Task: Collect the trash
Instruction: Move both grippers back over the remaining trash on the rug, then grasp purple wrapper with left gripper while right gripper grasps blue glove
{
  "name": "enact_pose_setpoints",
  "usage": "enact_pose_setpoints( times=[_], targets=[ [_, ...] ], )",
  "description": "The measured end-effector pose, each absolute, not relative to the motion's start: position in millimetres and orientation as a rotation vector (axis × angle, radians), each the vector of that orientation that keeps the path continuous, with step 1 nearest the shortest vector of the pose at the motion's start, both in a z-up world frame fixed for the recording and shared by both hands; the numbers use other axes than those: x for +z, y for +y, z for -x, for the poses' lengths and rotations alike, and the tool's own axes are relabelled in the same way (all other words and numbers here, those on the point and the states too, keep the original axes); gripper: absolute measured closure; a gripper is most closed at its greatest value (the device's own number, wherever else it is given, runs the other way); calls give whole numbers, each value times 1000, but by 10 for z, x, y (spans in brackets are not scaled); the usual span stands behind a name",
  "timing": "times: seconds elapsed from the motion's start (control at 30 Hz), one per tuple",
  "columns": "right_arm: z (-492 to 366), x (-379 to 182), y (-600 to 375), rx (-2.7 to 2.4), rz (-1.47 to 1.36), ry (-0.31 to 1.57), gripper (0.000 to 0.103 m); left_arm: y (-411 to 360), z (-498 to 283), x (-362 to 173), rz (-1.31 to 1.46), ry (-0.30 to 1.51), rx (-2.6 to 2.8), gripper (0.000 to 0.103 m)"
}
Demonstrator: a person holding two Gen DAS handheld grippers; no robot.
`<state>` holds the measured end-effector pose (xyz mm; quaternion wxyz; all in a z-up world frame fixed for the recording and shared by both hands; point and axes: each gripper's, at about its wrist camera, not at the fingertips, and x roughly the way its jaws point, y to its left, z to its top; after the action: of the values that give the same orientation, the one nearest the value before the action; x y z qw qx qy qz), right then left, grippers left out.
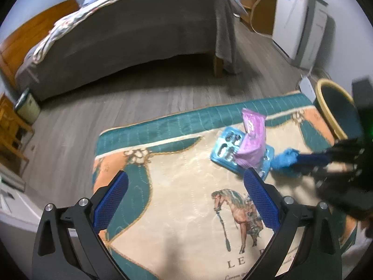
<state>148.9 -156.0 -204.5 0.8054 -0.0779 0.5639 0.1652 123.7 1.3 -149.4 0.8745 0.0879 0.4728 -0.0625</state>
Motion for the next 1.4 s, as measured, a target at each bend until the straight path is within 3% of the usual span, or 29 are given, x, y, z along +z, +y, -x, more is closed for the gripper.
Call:
enact_pose_setpoints(
  times=[0.33,0.4,0.43,0.47,0.53,0.57,0.6,0.73,0.77,0.87,1.2,1.4],
  targets=[
    [-1663,-1847,-1869,335,41,1173,99,-366,-1424,-1743,-225,1009,-242,9],
    [-1677,-1889,-1899,352,18,1197,98,-420,-1450,-1752,-215,1008,-270,19],
    [-1667,-1925,-1895,364,18,1210,98,-437,-1469,-1764,-213,1014,-277,30],
    [-1647,-1953,-1872,370,30,1218,94,-440,-1489,-1783,-210,1025,-280,35],
    [-1610,-2029,-1801,374,80,1226,77,-426,-1502,-1809,-204,1034,-280,36],
    [-1593,-2063,-1765,373,104,1231,59,-414,-1505,-1820,-210,1036,-278,36],
    [-1569,-2107,-1712,375,139,1234,52,-403,-1505,-1828,-223,1036,-273,36],
    [-1552,-2240,-1633,405,163,1263,53,-327,-1521,-1845,-190,1045,-267,36],
    [-1559,-2253,-1627,422,150,1272,64,-308,-1528,-1845,-184,1045,-270,36],
    [-1553,-2216,-1631,457,145,1276,79,-322,-1528,-1836,-196,1038,-289,36],
    [-1688,-1914,-2104,348,59,1222,80,-684,-1616,-1873,-230,1014,-387,36],
    [-1755,-1954,-2299,251,49,1223,80,-822,-1701,-2011,-267,1034,-393,47]
  ],
)
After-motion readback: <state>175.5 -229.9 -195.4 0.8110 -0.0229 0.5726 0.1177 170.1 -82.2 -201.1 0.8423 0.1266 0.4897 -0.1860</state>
